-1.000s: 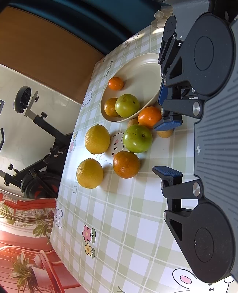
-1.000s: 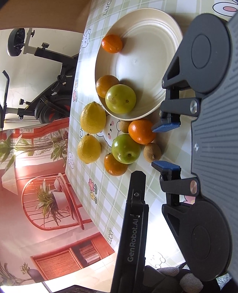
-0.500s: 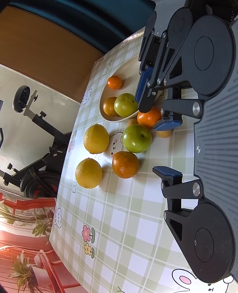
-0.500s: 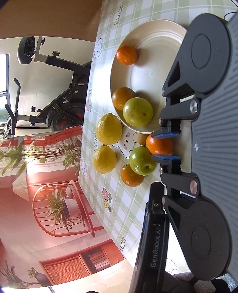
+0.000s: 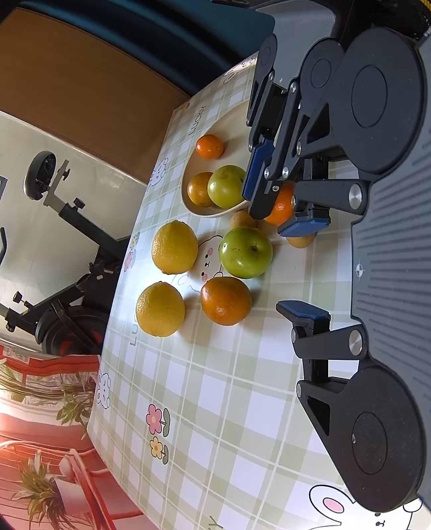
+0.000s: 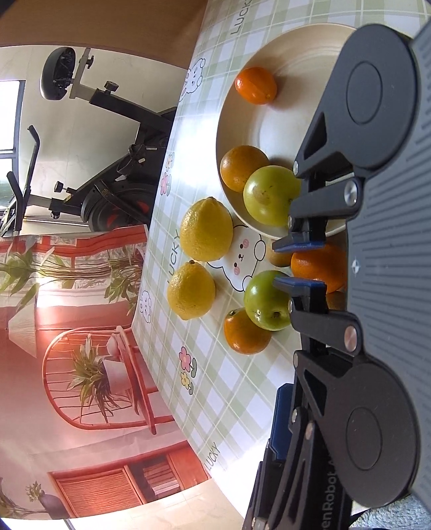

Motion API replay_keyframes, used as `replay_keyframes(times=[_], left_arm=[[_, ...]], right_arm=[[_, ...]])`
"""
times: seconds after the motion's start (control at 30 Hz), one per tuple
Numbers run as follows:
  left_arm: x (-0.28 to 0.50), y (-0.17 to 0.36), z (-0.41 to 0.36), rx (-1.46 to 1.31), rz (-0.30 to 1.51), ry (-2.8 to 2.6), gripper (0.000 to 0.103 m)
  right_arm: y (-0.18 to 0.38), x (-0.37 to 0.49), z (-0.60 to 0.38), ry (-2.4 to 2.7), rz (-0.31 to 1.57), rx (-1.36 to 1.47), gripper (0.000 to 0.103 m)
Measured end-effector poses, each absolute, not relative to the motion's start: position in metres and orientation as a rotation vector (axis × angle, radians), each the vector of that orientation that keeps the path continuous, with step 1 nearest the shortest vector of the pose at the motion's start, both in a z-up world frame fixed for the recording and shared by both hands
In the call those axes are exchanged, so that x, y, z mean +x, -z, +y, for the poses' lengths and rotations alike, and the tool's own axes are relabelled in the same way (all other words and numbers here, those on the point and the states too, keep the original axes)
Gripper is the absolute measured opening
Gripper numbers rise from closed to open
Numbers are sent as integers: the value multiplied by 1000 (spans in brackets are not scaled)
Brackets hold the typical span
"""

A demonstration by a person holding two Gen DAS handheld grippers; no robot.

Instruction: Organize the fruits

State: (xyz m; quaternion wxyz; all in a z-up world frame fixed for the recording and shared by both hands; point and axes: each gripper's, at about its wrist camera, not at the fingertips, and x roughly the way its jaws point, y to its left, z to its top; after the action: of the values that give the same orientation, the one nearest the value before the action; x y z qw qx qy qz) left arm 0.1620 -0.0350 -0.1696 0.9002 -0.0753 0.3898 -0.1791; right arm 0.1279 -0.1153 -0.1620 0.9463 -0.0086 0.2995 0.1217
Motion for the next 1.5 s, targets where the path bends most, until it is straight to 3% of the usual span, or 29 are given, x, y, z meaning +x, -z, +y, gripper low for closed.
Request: replay_keyframes(times=[0.67, 0.83, 1.5], left_arm=[[160, 168, -37, -175, 810, 400, 45], [160, 169, -39, -177, 816, 419, 44], [188, 178, -80, -110, 868, 587, 44]], right_arm=[[159, 84, -133, -264, 616, 48, 23], [162, 79, -135, -275, 644, 48, 36], [179, 86, -144, -254, 688, 122, 36]])
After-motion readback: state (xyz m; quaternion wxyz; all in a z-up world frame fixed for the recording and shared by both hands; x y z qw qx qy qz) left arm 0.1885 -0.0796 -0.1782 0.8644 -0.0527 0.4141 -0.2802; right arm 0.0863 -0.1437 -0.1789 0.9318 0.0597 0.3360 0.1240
